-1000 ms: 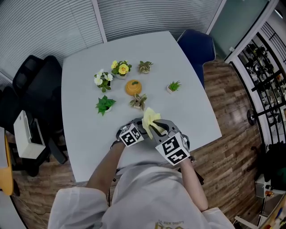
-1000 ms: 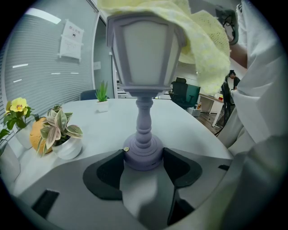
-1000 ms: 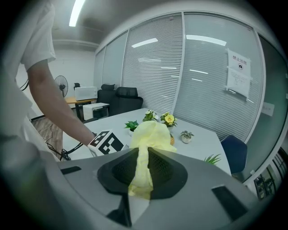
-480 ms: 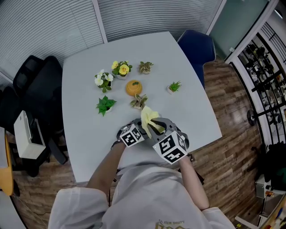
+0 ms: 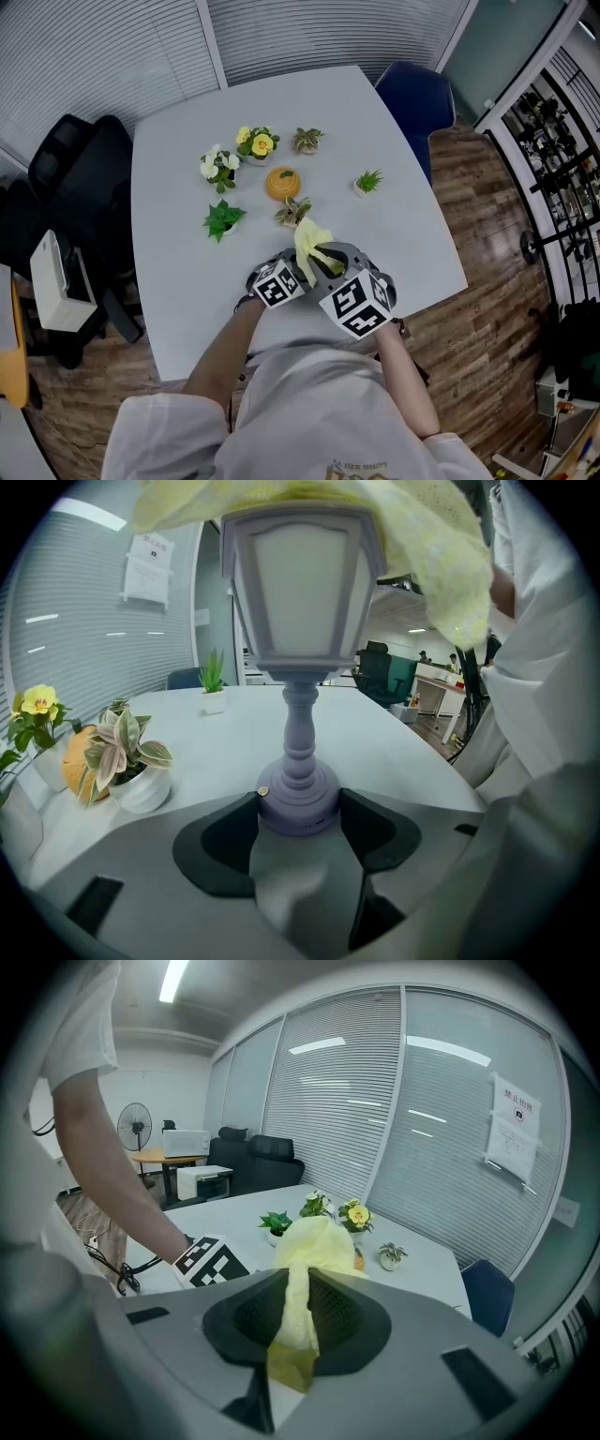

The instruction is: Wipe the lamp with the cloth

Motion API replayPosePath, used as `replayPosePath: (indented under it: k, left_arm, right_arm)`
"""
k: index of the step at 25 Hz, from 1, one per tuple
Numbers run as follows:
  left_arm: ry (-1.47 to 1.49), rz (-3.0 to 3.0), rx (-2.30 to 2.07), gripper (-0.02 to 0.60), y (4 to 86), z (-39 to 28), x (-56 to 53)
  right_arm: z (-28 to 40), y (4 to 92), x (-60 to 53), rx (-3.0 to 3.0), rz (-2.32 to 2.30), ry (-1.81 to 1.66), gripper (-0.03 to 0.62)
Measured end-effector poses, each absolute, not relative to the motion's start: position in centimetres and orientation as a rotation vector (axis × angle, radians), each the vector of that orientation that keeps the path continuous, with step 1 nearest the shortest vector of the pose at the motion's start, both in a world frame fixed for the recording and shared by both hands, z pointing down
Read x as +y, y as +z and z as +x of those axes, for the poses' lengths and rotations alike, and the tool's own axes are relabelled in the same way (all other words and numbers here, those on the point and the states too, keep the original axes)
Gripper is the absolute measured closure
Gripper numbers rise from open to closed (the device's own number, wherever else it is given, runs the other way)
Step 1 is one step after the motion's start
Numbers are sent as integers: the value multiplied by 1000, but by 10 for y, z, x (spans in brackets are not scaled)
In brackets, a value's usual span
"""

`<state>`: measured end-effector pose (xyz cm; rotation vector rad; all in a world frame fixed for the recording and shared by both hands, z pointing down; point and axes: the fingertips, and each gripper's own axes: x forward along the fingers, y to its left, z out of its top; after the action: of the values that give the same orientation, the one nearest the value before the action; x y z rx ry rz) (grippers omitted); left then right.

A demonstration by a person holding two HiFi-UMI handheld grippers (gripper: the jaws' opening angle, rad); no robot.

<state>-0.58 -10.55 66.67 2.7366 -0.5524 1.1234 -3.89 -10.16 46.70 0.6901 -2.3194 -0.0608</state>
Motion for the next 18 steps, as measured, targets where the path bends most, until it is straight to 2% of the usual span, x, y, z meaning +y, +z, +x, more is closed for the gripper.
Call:
replayPosePath:
  k: [18]
  left_arm:
    - [1128, 2738, -552, 302, 665, -5, -105]
  right_arm:
    - [-47, 470, -116, -2319, 677, -21, 522]
